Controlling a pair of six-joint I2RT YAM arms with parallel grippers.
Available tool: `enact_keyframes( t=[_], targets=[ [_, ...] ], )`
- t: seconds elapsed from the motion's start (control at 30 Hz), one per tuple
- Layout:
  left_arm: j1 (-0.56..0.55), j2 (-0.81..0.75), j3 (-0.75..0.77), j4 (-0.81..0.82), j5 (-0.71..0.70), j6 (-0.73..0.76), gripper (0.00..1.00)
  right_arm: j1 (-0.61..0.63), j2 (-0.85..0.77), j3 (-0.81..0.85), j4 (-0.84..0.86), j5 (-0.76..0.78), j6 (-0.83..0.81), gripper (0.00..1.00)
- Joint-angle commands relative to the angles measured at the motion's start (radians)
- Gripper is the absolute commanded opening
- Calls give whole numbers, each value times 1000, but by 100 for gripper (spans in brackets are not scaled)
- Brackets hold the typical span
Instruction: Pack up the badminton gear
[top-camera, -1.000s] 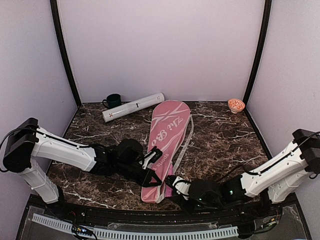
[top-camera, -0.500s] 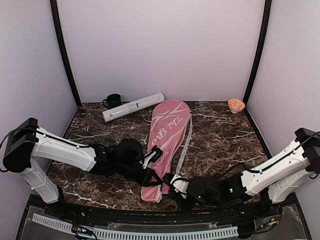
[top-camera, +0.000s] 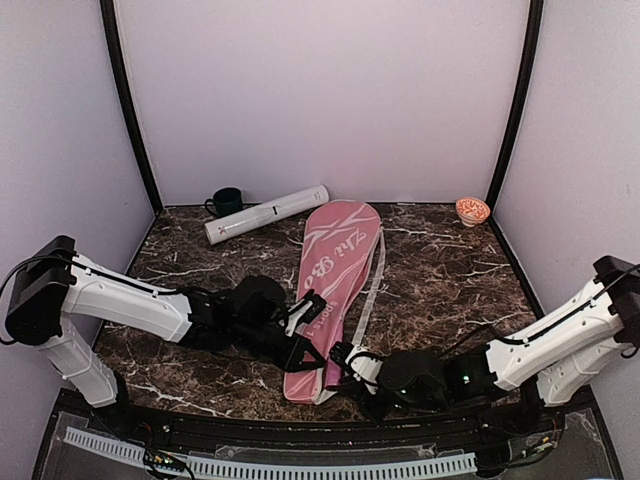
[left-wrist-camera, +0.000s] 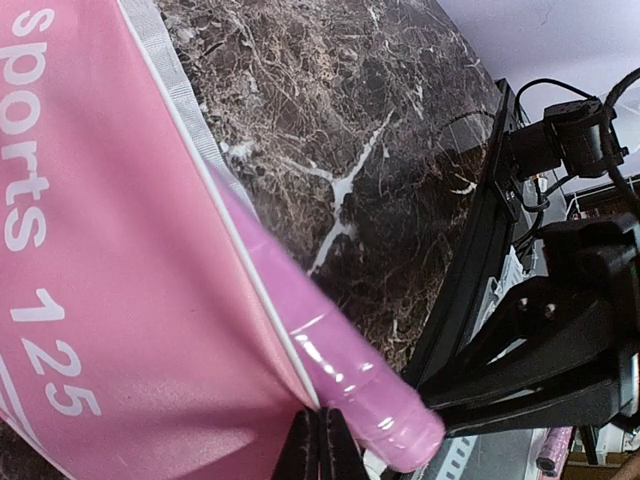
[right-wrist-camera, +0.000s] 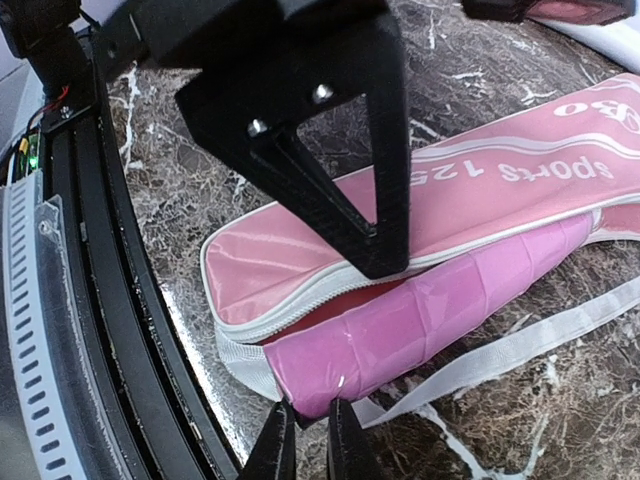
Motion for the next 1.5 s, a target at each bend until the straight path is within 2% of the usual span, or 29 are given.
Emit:
enact_keyframes(
  t=[0.0,0.2,0.43,0.63,0.77,0.87,0.97,1.07,1.37,1.47],
  targets=[
    [-31,-18,34,-16,115,21,0,-40,89,63,104,129,45,8],
    [-47,-26,30,24,161,22,0,-39,140,76,142,137,49,6],
    [-58,-14,33,39,179,23,0,-40,101,56,258,161,-3,0],
    [-58,-19,33,53,188,17,0,-40,162,74,314,95,-65,0],
    [-58,-23,30,51,184,16,0,-41,226,29,389,27,-55,0],
    [-58,-21,21,56,181,13,0,-46,267,32,372,-19,-35,0],
    [-58,-16,14,61,184,9,0,-46,288,38,368,-22,-22,4],
    [-58,-13,1,56,178,7,0,-47,267,39,370,-23,-22,16],
    [-57,-28,-35,17,151,12,0,-72,117,28,249,26,0,21],
    [-57,-25,-33,-14,130,22,0,-82,99,28,164,6,15,31]
  ],
)
